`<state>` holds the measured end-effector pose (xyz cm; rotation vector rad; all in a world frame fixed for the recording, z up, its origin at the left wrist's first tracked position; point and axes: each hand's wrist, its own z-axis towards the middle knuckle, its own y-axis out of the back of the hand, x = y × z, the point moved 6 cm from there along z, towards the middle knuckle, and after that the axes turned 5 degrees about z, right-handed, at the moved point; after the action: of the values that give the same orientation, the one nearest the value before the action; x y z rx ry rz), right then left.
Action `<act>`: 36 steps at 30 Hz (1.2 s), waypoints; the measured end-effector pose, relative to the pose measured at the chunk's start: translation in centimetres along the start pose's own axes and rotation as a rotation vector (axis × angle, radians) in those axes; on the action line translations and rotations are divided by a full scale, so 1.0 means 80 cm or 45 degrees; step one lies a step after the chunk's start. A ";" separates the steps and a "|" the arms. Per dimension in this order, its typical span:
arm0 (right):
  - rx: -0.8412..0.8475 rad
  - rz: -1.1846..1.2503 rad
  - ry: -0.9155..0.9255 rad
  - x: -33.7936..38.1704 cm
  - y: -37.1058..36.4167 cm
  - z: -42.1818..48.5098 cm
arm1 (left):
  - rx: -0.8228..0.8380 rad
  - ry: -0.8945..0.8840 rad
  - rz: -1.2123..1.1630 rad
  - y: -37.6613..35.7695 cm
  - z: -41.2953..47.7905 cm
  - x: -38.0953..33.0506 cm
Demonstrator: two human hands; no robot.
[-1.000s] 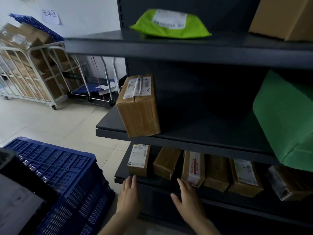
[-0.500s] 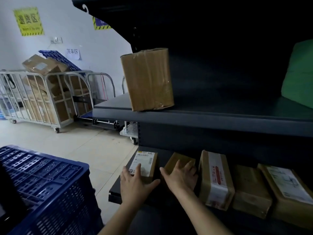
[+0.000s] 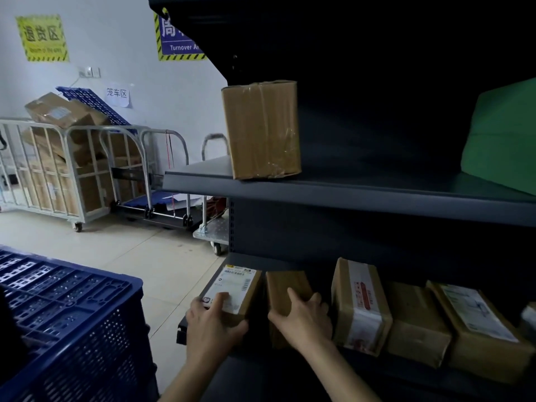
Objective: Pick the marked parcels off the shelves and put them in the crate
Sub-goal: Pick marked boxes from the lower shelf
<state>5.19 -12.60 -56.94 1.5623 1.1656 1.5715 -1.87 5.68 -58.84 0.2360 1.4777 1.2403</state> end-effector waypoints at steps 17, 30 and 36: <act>-0.417 -0.361 0.550 0.051 -0.029 -0.041 | 0.098 -0.073 0.082 0.004 0.003 -0.006; -0.435 0.285 0.347 0.000 -0.020 -0.029 | 0.102 -0.151 0.035 -0.006 0.007 -0.015; -0.389 0.289 0.383 -0.001 -0.004 -0.037 | 0.090 -0.136 0.113 -0.006 0.011 -0.017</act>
<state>2.24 -13.02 -57.01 1.3230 0.8638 2.0812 -0.48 5.01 -58.21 0.4130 1.4328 1.2281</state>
